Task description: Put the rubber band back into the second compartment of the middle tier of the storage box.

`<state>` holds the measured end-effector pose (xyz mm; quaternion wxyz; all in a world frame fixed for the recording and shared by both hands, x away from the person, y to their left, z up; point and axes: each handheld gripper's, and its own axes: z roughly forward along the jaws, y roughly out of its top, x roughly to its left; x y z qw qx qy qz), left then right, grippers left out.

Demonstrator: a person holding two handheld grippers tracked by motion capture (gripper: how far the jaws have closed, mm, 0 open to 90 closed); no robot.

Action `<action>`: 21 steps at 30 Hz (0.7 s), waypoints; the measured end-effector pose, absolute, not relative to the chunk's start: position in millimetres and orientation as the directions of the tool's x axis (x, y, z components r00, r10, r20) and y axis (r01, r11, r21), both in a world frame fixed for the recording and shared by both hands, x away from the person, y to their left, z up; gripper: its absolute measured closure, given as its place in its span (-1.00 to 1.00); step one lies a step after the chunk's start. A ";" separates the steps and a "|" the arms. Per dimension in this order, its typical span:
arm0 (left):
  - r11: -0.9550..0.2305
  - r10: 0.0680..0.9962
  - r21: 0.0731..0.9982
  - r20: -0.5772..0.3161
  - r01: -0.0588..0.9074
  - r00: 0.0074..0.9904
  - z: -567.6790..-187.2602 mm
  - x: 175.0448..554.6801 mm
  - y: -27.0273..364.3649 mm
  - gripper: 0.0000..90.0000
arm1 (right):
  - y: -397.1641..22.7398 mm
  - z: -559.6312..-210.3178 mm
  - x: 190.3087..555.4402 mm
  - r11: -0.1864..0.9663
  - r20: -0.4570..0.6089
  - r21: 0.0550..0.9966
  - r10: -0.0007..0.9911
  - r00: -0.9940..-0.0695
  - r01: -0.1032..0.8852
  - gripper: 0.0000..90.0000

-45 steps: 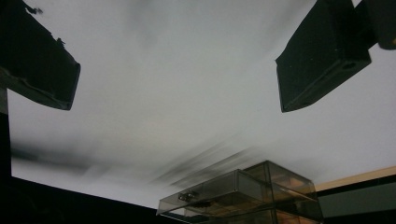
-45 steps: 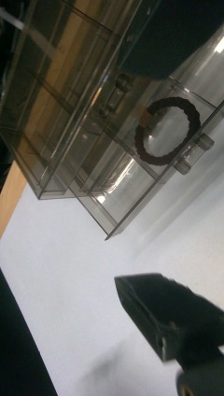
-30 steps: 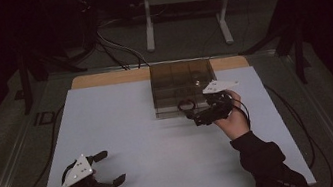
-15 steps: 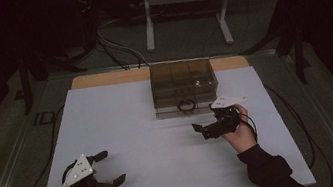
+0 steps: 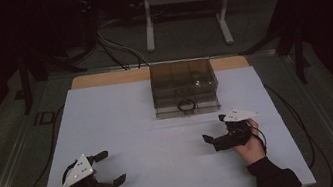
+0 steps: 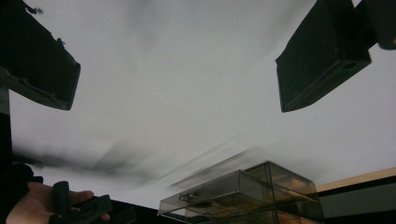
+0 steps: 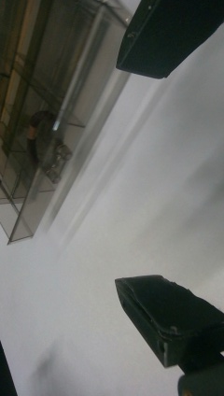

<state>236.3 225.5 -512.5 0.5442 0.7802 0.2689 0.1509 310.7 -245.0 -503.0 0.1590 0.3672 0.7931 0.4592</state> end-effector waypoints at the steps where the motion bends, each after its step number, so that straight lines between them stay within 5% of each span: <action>1: -0.265 0.583 0.930 -0.055 0.253 0.811 -512.5 236.1 225.4 -0.99 | -245.0 -503.0 310.7 0.309 0.085 0.845 0.728 -0.680 0.436 -1.00; 21: -0.266 0.582 0.929 -0.056 0.256 0.811 -512.5 235.4 224.6 -0.99 | -288.7 -520.8 278.7 0.289 0.070 0.831 0.794 -0.604 0.476 -1.00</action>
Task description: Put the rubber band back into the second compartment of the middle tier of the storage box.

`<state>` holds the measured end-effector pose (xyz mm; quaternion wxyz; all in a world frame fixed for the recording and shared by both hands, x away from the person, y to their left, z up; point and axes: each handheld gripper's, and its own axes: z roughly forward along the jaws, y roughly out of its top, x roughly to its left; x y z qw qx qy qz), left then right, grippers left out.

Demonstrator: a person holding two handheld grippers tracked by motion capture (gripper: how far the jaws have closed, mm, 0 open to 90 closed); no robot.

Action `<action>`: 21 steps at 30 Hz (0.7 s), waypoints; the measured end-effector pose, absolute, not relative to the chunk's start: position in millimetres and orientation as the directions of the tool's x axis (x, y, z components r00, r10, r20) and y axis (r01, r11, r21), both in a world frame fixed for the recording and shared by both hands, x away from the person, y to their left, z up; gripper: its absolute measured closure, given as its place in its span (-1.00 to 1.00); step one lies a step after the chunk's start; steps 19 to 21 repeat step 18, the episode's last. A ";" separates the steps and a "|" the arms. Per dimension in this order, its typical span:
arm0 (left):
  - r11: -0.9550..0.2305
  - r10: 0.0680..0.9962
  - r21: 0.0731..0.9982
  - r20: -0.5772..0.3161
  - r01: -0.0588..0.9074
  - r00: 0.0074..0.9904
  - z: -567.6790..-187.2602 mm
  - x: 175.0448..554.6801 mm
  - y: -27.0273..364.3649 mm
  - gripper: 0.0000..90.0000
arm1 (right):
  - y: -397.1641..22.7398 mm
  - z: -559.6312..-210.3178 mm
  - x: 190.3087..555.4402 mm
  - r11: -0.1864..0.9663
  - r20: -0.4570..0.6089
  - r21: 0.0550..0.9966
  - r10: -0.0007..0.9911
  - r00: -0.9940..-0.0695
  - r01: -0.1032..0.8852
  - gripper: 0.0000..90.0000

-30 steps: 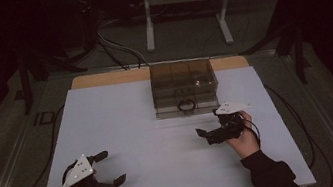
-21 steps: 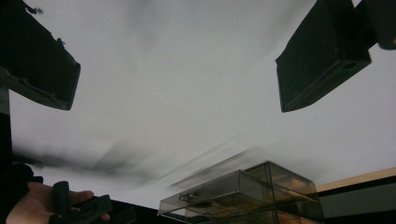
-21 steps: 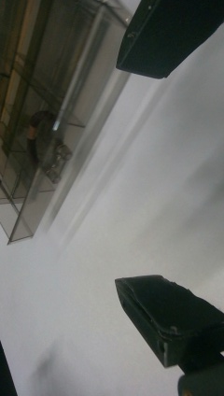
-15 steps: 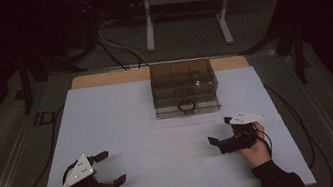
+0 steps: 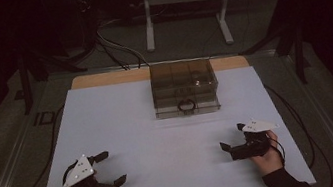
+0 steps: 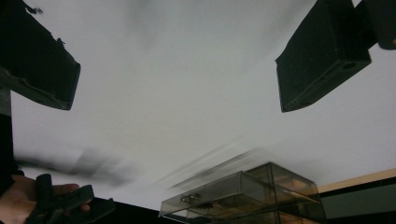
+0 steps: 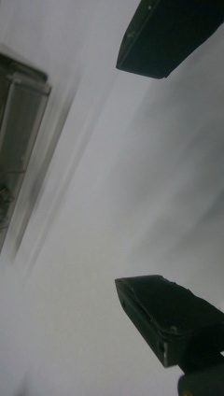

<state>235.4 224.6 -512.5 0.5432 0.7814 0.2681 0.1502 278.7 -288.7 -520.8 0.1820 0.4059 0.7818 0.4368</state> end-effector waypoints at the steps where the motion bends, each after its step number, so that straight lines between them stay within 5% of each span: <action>1: -0.267 0.582 0.930 -0.055 0.254 0.812 -512.4 235.0 224.6 -0.99 | -290.5 -521.2 277.3 0.287 0.068 0.832 0.797 -0.601 0.476 -1.00; 21: -0.273 0.579 0.927 -0.054 0.256 0.813 -513.8 234.6 224.1 -0.99 | -297.1 -526.6 276.0 0.290 0.073 0.828 0.793 -0.605 0.480 -1.00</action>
